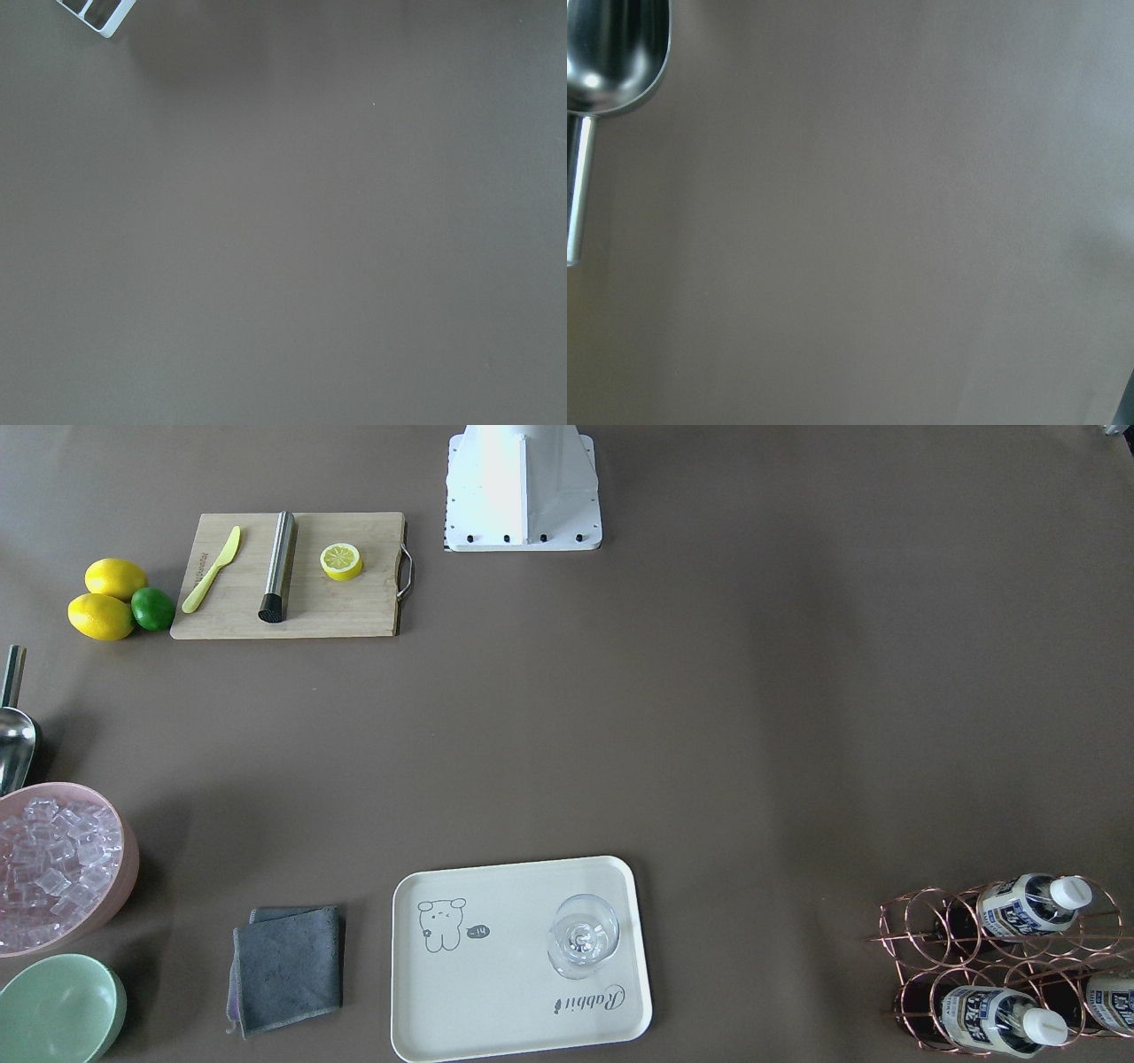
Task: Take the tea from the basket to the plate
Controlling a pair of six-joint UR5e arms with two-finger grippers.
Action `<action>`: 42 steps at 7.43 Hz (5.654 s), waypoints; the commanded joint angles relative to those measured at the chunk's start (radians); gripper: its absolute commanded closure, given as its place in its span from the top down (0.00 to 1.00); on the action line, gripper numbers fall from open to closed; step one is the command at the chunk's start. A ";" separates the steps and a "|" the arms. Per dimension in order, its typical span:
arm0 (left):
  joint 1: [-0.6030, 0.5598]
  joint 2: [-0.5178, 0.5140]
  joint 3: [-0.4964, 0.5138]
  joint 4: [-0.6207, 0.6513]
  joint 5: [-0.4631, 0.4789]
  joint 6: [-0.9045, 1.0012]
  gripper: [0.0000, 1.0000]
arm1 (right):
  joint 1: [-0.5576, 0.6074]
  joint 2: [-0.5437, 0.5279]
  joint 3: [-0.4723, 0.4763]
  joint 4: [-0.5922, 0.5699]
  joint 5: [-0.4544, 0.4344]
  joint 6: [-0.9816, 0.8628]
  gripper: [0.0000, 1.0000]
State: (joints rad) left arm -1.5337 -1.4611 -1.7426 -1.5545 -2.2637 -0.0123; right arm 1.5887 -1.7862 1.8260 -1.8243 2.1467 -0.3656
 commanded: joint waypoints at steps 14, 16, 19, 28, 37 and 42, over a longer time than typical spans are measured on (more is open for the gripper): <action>-0.019 -0.082 -0.008 -0.010 -0.002 0.025 0.98 | 0.002 0.004 0.030 -0.003 -0.111 -0.072 1.00; -0.031 -0.160 -0.012 -0.010 -0.004 0.026 0.98 | 0.002 0.005 0.030 -0.024 -0.111 -0.072 1.00; -0.040 -0.185 -0.017 -0.015 -0.002 0.303 0.98 | 0.002 0.004 0.027 -0.027 -0.113 -0.072 1.00; 0.082 -0.494 0.150 -0.177 0.055 0.500 0.97 | -0.001 0.090 -0.034 -0.131 -0.093 -0.069 1.00; 0.084 -0.843 0.527 -0.173 -0.051 0.830 0.98 | 0.005 0.087 -0.039 -0.131 -0.090 -0.072 1.00; 0.118 -0.860 0.609 -0.176 -0.063 0.868 0.98 | 0.017 0.090 -0.054 -0.128 -0.071 -0.078 1.00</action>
State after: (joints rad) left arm -1.4215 -2.3217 -1.1533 -1.7286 -2.3253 0.8538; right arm 1.6054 -1.6971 1.7726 -1.9542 2.0744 -0.4429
